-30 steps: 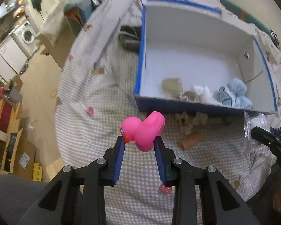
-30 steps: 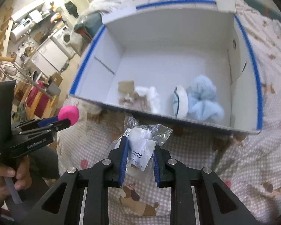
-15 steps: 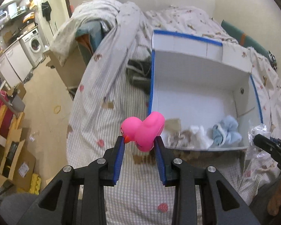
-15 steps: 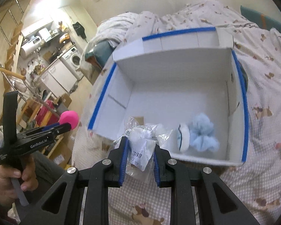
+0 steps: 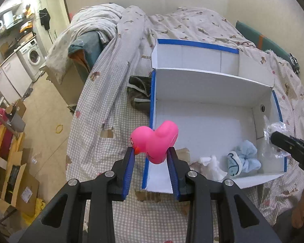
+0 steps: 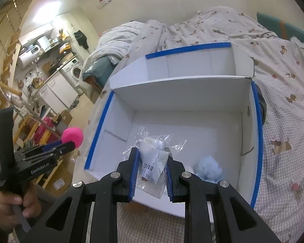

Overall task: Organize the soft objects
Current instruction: 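Lift and carry the duck and plastic bag over the box with both tools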

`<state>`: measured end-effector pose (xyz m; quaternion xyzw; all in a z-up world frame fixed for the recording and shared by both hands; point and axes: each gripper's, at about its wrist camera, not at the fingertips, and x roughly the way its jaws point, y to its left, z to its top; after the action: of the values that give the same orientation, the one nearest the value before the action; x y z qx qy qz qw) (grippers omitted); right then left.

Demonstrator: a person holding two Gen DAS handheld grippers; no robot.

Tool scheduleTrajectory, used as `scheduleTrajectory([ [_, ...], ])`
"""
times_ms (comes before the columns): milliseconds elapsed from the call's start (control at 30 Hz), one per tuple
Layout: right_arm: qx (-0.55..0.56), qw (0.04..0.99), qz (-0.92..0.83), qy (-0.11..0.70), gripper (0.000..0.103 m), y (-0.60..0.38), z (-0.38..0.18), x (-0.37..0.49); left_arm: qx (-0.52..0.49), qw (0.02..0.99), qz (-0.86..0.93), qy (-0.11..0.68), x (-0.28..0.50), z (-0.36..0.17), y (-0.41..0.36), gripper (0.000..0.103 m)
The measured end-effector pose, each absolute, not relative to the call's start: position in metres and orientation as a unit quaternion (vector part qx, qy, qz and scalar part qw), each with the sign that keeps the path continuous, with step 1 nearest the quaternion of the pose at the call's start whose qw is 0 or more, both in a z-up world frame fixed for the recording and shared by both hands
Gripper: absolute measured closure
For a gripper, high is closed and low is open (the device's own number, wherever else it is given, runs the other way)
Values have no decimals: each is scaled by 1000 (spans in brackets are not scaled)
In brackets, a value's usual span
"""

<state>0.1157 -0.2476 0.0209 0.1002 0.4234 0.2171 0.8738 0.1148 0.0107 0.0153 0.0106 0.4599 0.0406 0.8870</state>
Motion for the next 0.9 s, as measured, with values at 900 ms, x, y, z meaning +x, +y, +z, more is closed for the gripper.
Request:
scheduleTrajectory([
  [900, 124, 836, 173, 506, 77, -256, -61, 166, 21, 870, -13, 493, 170, -62, -32, 74],
])
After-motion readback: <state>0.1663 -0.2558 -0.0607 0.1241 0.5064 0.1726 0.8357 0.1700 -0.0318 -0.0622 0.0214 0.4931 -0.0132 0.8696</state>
